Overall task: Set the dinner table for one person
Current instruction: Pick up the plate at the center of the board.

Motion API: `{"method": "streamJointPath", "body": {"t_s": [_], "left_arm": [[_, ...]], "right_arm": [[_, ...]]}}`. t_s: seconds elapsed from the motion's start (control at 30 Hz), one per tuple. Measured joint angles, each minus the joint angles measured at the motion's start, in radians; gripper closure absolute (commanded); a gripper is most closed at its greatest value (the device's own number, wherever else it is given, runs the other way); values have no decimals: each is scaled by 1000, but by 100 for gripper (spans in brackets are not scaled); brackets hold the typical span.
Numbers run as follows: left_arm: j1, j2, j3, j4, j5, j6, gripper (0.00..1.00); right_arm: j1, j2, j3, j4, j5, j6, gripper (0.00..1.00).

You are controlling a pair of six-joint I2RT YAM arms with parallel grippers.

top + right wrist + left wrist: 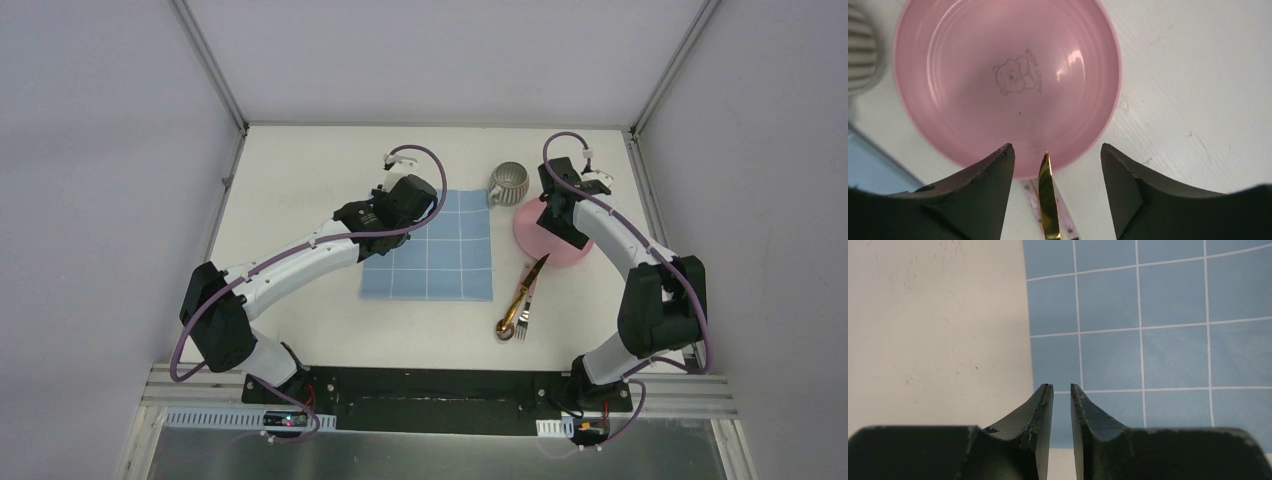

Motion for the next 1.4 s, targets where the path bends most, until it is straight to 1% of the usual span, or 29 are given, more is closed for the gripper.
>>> {"method": "streamJointPath", "body": {"t_s": [0.17,0.53,0.8,1.03,1.2,1.4], "left_arm": [[0,0,0,0,-6,3,78],[0,1,0,0,-7,17,78],[0,3,0,0,-6,17,78],[0,18,0,0,-6,17,79],[0,26,5,-2,-4,17,79],[0,29,18,-12,-3,16,79]], "right_arm": [[-81,98,32,39,1,-23,34],[-168,257,33,80,-4,-29,34],[-237,267,10,120,-26,-27,34],[-239,261,0,142,-24,-29,34],[-239,259,9,125,-21,-36,34],[-239,171,9,85,5,-45,32]]}}
